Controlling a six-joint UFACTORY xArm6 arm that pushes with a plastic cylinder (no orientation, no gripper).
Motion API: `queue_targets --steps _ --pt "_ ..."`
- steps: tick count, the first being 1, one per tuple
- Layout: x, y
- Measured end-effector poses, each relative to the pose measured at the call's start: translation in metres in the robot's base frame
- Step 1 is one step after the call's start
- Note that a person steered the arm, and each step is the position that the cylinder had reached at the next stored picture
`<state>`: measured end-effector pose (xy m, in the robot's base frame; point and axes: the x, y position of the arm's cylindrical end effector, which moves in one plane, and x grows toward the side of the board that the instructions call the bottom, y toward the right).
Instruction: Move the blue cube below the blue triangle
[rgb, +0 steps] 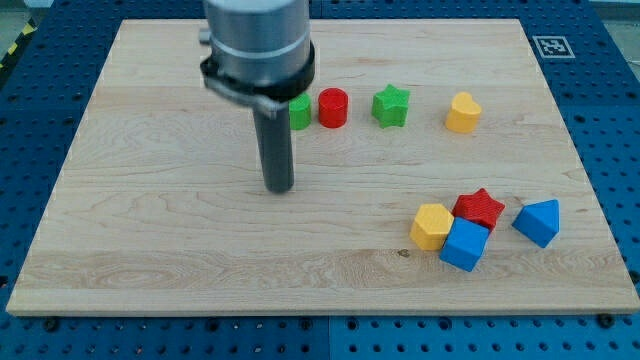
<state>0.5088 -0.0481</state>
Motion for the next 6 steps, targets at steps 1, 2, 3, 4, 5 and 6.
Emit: queue_targets --steps 1,2,3,4,5,6 --pt "0.046 0.034" --pt "0.059 0.082" --pt "0.068 0.141" --pt "0.087 0.198" --pt "0.090 0.263" --pt "0.087 0.287"
